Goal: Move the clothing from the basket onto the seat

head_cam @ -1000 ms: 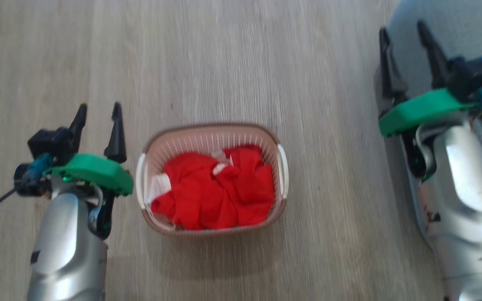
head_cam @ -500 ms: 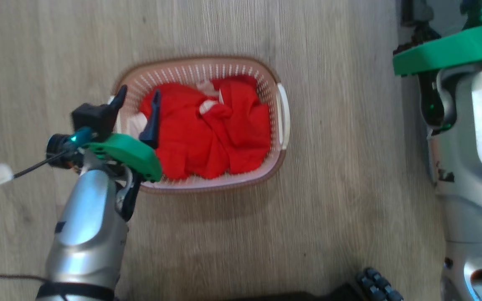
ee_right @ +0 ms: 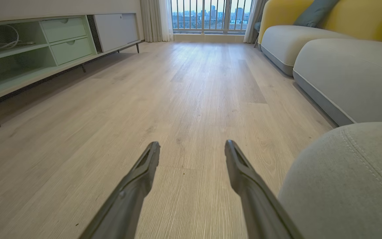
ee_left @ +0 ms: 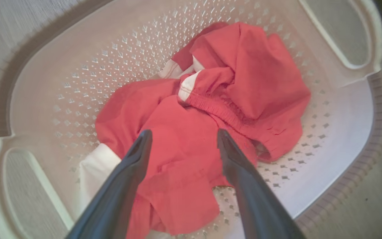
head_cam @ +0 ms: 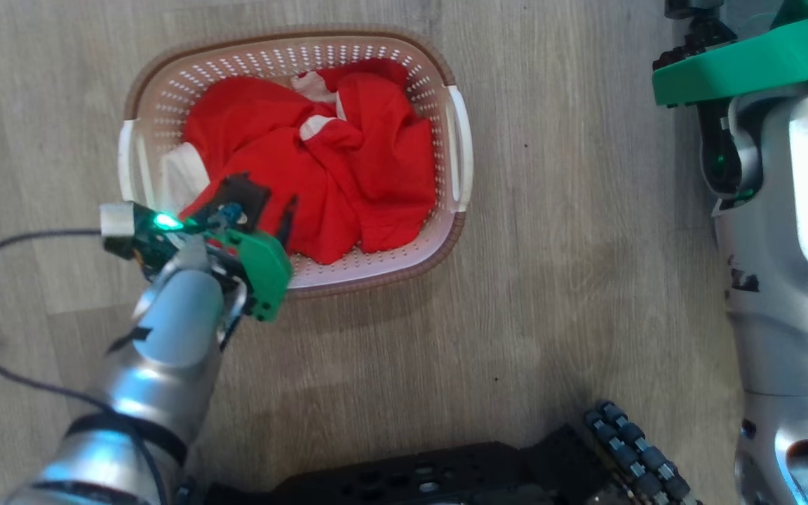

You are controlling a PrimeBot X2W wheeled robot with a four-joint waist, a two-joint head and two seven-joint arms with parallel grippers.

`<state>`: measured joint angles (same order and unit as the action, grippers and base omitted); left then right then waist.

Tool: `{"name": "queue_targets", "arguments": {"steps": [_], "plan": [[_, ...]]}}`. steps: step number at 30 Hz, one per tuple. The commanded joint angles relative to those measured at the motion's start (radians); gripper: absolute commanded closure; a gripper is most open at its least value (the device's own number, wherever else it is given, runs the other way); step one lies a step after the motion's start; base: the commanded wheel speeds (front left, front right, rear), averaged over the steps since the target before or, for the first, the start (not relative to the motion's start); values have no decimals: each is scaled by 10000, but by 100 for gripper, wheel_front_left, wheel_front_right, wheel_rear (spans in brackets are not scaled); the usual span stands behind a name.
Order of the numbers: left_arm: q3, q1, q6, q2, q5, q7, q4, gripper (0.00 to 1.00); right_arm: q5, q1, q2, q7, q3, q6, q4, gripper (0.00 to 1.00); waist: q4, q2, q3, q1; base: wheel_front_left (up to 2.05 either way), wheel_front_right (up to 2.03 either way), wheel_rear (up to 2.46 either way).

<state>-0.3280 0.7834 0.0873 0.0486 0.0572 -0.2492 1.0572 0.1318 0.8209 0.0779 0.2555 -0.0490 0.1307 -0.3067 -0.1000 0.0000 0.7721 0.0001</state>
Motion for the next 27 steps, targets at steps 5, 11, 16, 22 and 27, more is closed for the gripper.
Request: {"name": "queue_targets", "arguments": {"steps": [5,11,16,22,27], "plan": [[-357,739,-764,476,705,93,1269,0,111,-117,-226,63,-158,0,331,0,-263,0,238,-1,0,0,0],[-766,1240,-779,489,981,982,2056,0,263,-200,-263,63,-171,0,296,0,-436,0,386,-1,0,0,0],[-1011,1359,-1087,577,1188,1846,2218,0,470,-211,-272,63,-258,0,301,0,-538,0,449,-1,0,0,0],[-1274,1465,-1136,749,1321,2733,2294,0,723,-210,-275,63,-397,0,375,0,-689,0,573,-1,0,0,0],[-1534,1501,-980,843,1422,3128,2315,100,832,-203,-276,63,-398,0,376,0,-733,0,571,-1,0,0,0]]}}
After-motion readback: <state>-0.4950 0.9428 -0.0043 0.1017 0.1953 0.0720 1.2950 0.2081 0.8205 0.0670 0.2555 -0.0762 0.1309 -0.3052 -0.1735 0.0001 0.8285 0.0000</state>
